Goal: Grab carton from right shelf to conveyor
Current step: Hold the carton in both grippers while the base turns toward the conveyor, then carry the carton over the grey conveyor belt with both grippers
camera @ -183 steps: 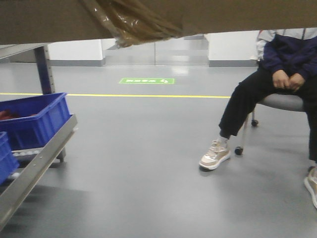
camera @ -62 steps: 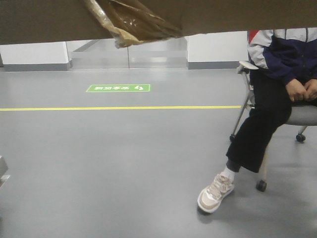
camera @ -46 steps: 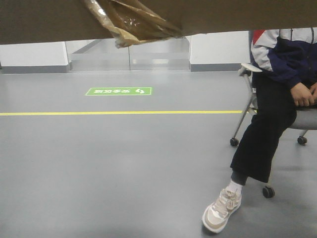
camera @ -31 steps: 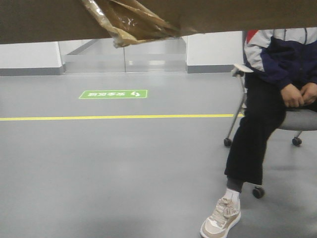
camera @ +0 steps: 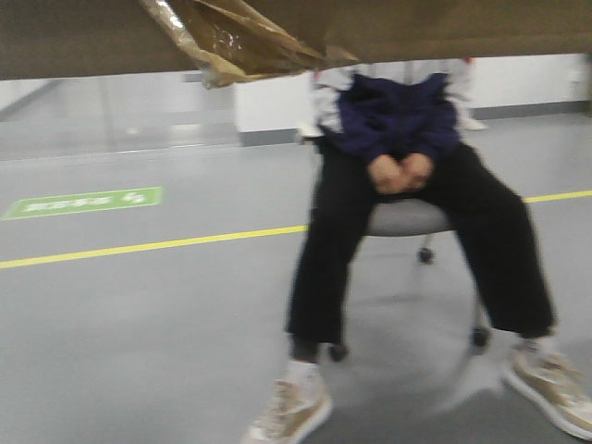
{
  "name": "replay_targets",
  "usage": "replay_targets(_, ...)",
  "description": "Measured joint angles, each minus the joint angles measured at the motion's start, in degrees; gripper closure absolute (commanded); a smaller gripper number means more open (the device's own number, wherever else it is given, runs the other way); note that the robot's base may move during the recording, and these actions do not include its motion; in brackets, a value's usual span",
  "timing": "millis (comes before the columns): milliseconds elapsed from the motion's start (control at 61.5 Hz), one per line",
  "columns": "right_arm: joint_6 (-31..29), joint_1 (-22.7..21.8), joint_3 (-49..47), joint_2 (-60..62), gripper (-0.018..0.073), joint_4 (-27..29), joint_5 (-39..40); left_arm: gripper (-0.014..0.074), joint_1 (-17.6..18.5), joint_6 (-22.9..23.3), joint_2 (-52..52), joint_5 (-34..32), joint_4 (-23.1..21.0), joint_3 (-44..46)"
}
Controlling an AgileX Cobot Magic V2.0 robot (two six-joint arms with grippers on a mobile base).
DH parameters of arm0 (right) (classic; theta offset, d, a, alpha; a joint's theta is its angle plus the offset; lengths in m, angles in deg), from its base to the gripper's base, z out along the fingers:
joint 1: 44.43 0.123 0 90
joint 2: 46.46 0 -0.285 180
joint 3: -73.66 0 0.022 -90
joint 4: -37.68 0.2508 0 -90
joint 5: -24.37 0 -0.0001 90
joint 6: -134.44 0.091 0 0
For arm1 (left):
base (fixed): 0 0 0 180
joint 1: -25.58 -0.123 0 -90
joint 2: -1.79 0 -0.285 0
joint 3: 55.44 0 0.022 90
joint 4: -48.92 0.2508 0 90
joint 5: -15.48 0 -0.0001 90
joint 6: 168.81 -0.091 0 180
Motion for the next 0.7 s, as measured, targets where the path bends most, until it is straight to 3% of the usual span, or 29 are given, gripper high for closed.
replay_targets(699,0.0,0.0,0.0,0.0,0.0626,0.0,0.0,0.0614,0.2,0.1,0.0,-0.2,1.5,0.0)
